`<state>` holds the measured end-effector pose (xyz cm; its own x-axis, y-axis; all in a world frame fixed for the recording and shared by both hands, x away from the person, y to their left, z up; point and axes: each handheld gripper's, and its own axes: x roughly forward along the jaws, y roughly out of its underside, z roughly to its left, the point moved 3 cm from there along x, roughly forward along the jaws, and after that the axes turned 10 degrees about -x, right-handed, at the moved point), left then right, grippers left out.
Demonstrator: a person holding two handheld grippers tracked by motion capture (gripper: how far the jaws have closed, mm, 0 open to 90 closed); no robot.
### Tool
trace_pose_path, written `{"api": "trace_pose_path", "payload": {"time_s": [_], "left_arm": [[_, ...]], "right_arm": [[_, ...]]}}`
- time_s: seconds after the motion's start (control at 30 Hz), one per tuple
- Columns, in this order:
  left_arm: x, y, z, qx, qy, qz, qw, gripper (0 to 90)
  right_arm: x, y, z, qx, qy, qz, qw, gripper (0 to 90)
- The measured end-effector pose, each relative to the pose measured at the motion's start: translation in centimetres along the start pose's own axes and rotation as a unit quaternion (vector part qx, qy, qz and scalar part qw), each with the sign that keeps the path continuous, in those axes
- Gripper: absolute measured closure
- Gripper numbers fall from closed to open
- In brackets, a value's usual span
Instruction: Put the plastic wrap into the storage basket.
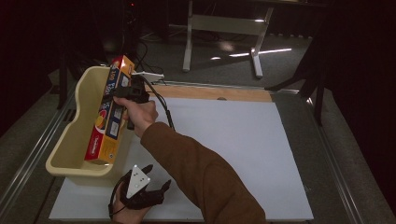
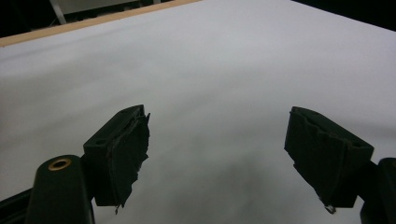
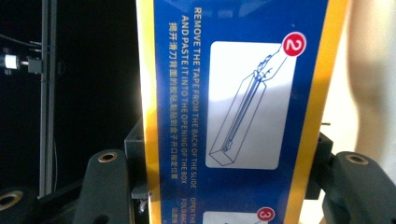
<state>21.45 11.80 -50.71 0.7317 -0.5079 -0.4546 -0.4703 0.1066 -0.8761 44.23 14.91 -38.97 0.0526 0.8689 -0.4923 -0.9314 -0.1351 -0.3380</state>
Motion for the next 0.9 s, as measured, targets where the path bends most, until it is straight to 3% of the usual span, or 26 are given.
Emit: {"api": "trace_pose_path", "payload": {"time_s": [0.1,0.63,0.73,0.9], "left_arm": [[0.0,0.0,0.0,0.000,0.000,0.000,1.0000,21.4],[-0.2,0.0,0.2,-0.004,-0.002,-0.002,1.0000,21.4],[-0.2,0.0,0.3,-0.005,-0.002,-0.002,1.0000,21.4],[-0.2,0.0,0.3,-0.005,-0.001,-0.001,1.0000,21.4]], "right_arm": [[0.5,0.5,0.0,0.005,0.004,0.011,0.9999,39.5],[2.5,0.9,-0.7,0.034,0.022,0.014,0.9991,38.5],[2.9,1.0,-0.9,0.045,0.043,0.028,0.9976,37.5],[3.2,1.1,-1.3,0.046,0.054,0.037,0.9968,35.9]]}}
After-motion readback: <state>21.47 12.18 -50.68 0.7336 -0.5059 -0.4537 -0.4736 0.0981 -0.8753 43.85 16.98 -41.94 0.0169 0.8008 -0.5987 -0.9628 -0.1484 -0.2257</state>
